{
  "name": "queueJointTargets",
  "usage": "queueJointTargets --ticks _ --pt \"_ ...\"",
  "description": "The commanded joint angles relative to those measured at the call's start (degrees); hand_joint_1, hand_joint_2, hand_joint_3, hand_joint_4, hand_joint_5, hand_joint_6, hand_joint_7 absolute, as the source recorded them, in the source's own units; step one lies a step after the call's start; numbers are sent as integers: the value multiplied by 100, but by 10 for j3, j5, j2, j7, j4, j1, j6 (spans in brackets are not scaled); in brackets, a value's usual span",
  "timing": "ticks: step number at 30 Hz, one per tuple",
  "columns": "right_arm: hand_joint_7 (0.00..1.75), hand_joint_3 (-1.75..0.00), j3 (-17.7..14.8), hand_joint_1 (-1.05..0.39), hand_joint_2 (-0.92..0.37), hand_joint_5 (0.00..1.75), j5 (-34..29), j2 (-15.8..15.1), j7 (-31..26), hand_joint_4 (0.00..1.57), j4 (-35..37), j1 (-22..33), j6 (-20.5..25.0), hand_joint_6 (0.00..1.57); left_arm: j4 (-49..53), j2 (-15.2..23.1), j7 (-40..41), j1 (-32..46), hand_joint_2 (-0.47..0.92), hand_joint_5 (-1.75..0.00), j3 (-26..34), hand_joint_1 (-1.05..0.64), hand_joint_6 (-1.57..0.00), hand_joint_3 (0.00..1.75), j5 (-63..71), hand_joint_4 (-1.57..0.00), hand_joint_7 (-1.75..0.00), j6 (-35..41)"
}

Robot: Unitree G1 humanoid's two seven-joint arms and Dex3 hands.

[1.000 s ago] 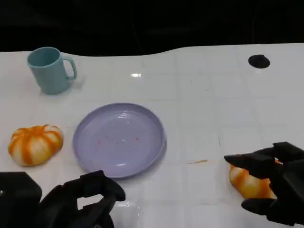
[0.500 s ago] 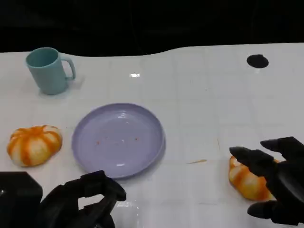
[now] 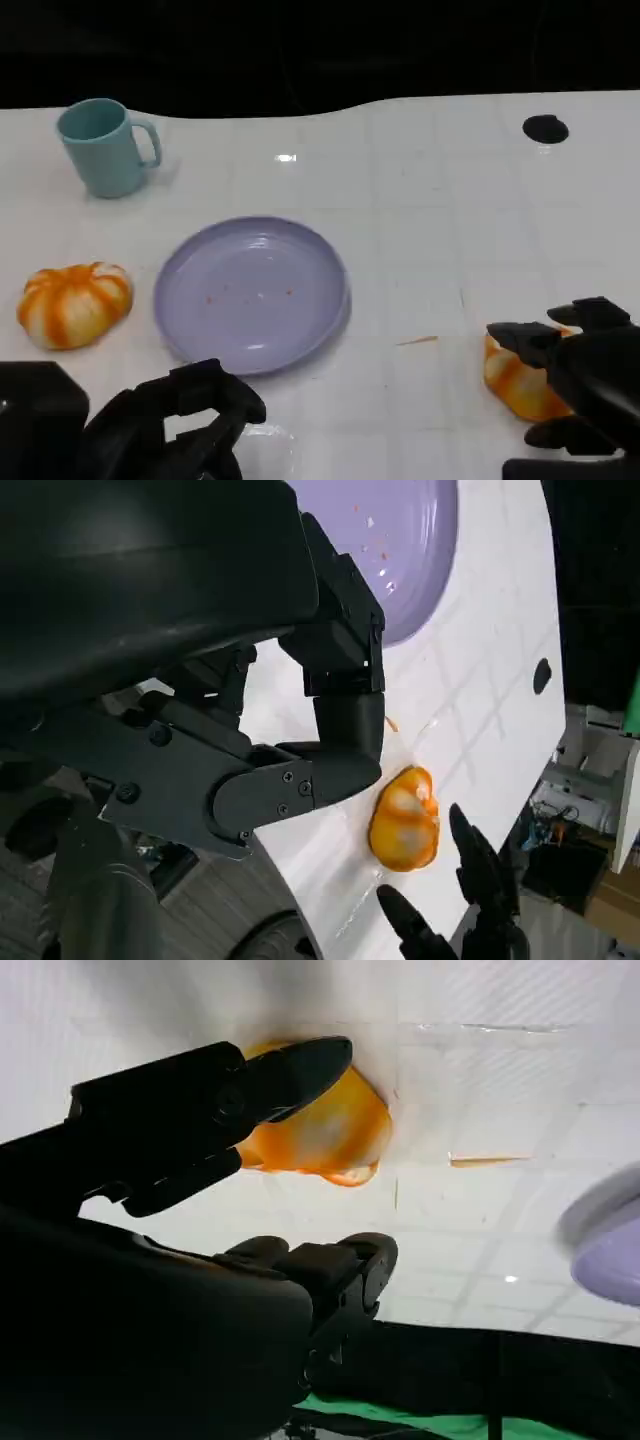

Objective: Grasp the bread from the table and place it into the plate.

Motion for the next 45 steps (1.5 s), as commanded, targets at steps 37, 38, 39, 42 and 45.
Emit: queueJointTargets --ticks 37,38,39,42,45 --pt "16 -3 60 -6 -88 169 103 -23 -332 95 301 -143 -116 139 -39 1 9 -5 85 -175 3 -37 -63 68 -3 -71 -143 29" --pt "18 -4 61 -5 -89 172 104 -25 -337 95 305 -145 -122 141 -40 1 9 -5 85 -175 4 -37 -63 68 -3 -71 -144 30" --pt "46 -9 62 -6 -88 174 103 -27 -343 94 309 -147 -127 132 -40 1 10 -5 84 -175 4 -37 -62 69 -3 -71 -144 31" --pt "139 -80 66 -8 -50 175 95 -30 -367 93 326 -156 -138 89 -40 0 11 -5 84 -175 4 -37 -62 69 -3 -71 -145 30" --pt "148 -94 71 -10 -42 175 89 -31 -378 94 334 -161 -137 83 -40 0 11 -6 84 -175 4 -37 -61 70 -2 -71 -145 30"
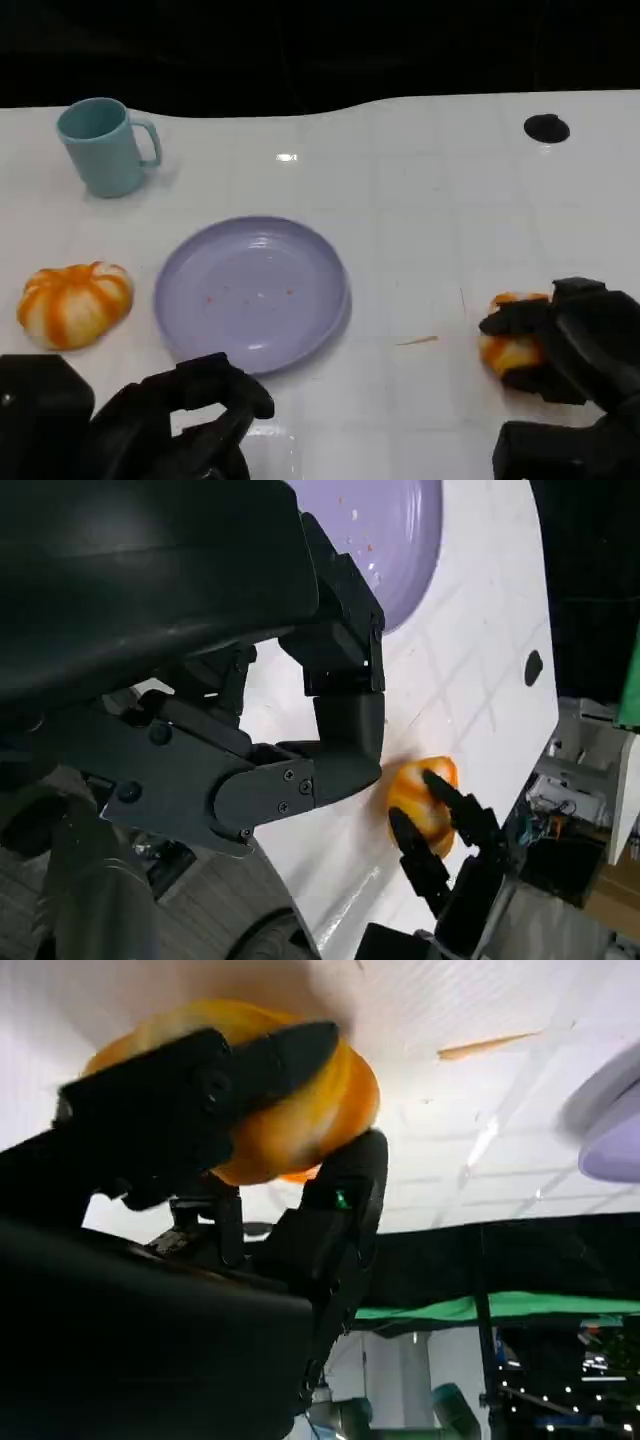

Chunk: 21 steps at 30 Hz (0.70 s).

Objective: Grasp the bread from the table and place it into the plate.

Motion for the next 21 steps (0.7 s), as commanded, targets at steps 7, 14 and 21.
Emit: queueJointTargets --ticks 7,14,21 --pt "161 -102 5 -10 -39 175 -7 -9 -54 95 26 -22 -18 78 -2 4 4 -5 83 -175 3 -37 -61 71 -1 -71 -146 1" --pt "167 -121 5 -12 -31 175 9 2 -54 98 8 -35 -40 77 -1 2 6 -6 83 -175 0 -37 -59 73 -1 -71 -147 2" --pt "158 -115 12 -16 -32 175 40 34 -8 98 -27 -64 -54 78 -3 -3 13 -7 82 -175 -7 -36 -60 74 2 -70 -147 5"
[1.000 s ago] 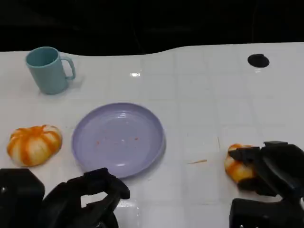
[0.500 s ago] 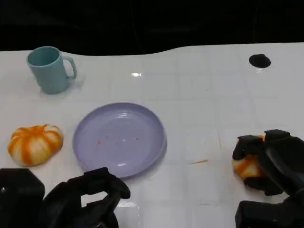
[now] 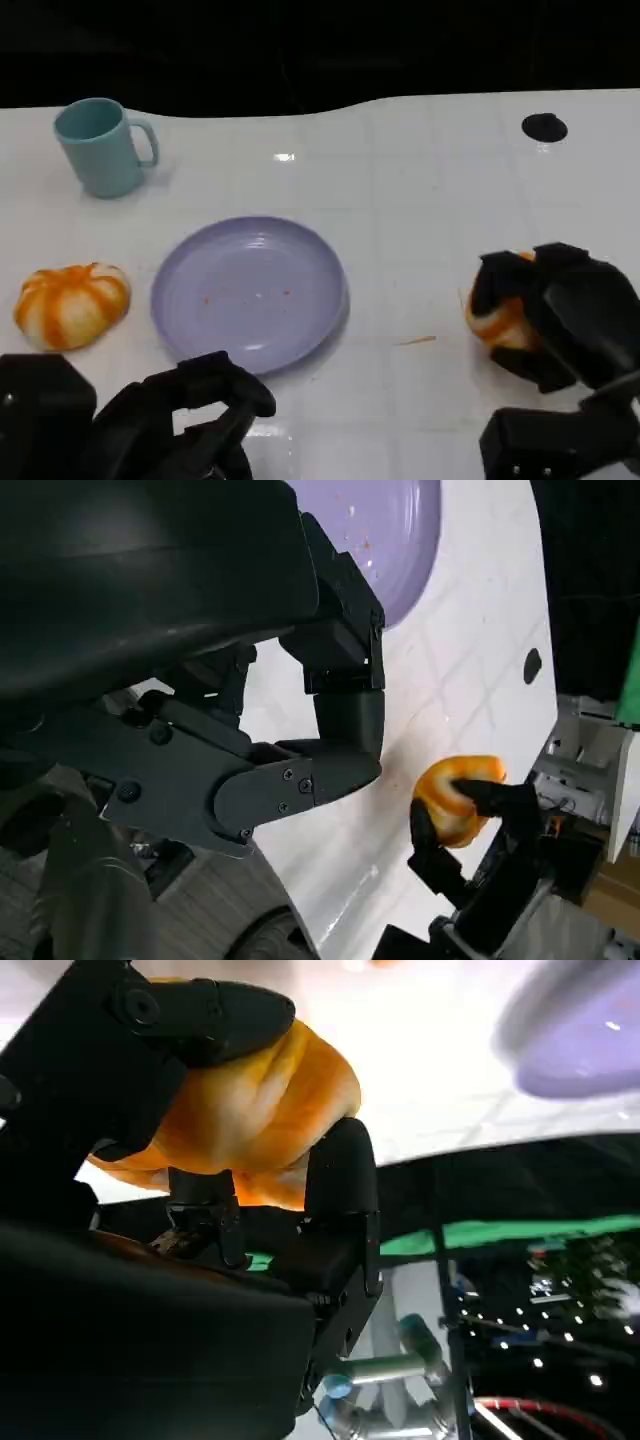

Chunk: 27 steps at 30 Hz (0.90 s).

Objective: Grasp the bread from the table and place it into the plate.

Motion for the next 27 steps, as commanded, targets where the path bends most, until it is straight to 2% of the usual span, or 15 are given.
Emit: queueJointTargets --ticks 1,3,7,8,9,13,15,17,19,22,27 --pt "148 -114 9 -16 -32 175 19 20 38 97 -23 -30 0 83 -2 2 8 -4 82 -175 -3 -35 -59 74 2 -69 -147 4" --pt "142 -117 14 -16 -31 175 23 34 46 98 -16 -43 -4 86 -3 0 9 -3 82 -175 -3 -34 -59 75 0 -69 -148 6" --pt "159 -131 28 -16 -27 175 35 68 63 100 4 -71 -3 81 -5 -3 11 0 81 -175 -4 -34 -59 76 -1 -68 -148 6" --pt "157 -132 32 -17 -27 175 38 77 72 100 6 -78 1 80 -5 -4 10 0 81 -175 -5 -34 -59 76 -1 -68 -148 5" --pt "150 -132 35 -17 -27 175 41 86 80 99 10 -84 3 82 -5 -3 10 1 81 -175 -5 -34 -59 76 0 -68 -147 4" --pt "152 -125 43 -18 -29 175 65 115 106 98 29 -103 -1 81 -7 -2 8 4 81 -175 -9 -35 -60 76 2 -68 -147 -2" --pt "167 -123 48 -16 -31 175 82 138 112 98 55 -117 -8 74 -9 -2 9 5 81 -175 -10 -35 -61 76 3 -68 -146 -1" --pt "173 -129 50 -16 -30 175 97 159 120 99 82 -133 -11 72 -11 -2 9 6 81 -175 -11 -35 -61 77 3 -68 -146 0" --pt "174 -133 52 -17 -29 175 108 182 126 99 114 -154 -9 72 -12 -2 10 8 81 -175 -12 -34 -61 78 3 -68 -146 -2" --pt "175 -134 52 -17 -28 175 113 193 127 98 136 -168 -11 71 -12 -2 10 9 80 -175 -12 -34 -62 79 4 -68 -146 -2" --pt "175 -135 52 -16 -33 175 143 255 138 91 224 -228 7 66 -18 -1 13 10 79 -175 -18 -35 -62 80 9 -68 -147 1"
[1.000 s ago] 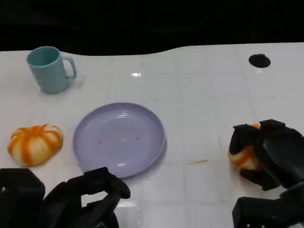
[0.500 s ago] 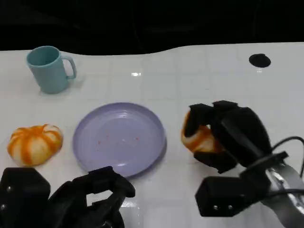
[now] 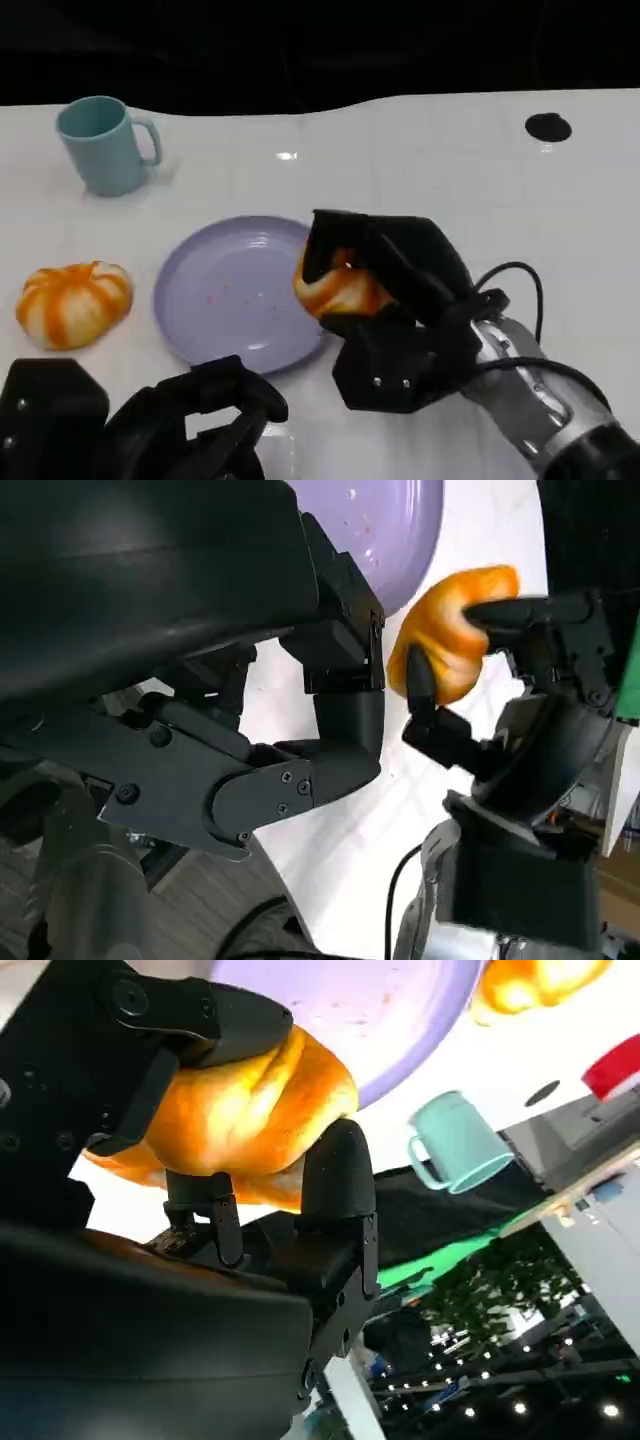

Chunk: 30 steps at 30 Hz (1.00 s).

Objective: Grasp the bread from the table and place it into the plate.

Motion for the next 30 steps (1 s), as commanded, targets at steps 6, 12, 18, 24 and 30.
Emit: queueJointTargets --ticks 6,12,18,24,30 --pt "175 -129 -12 -13 -41 175 49 70 3 87 123 -89 15 64 -8 6 10 2 79 -175 -6 -35 -62 82 9 -68 -148 -1" --pt "74 -74 -26 -19 -62 141 90 87 82 57 130 -113 68 67 -11 6 13 4 78 -175 -9 -35 -61 83 10 -69 -150 -1" --pt "8 -21 13 -52 -91 47 62 62 153 13 88 -119 111 39 -12 7 14 3 76 -175 -9 -35 -59 87 9 -69 -152 3" --pt "0 -31 26 -69 -92 23 61 50 217 0 32 -108 154 17 -13 7 16 2 74 -175 -8 -36 -60 88 7 -69 -152 6" --pt "1 -32 36 -73 -92 21 56 39 241 1 -20 -95 189 16 -13 8 14 1 74 -175 -8 -36 -61 89 7 -68 -151 7"
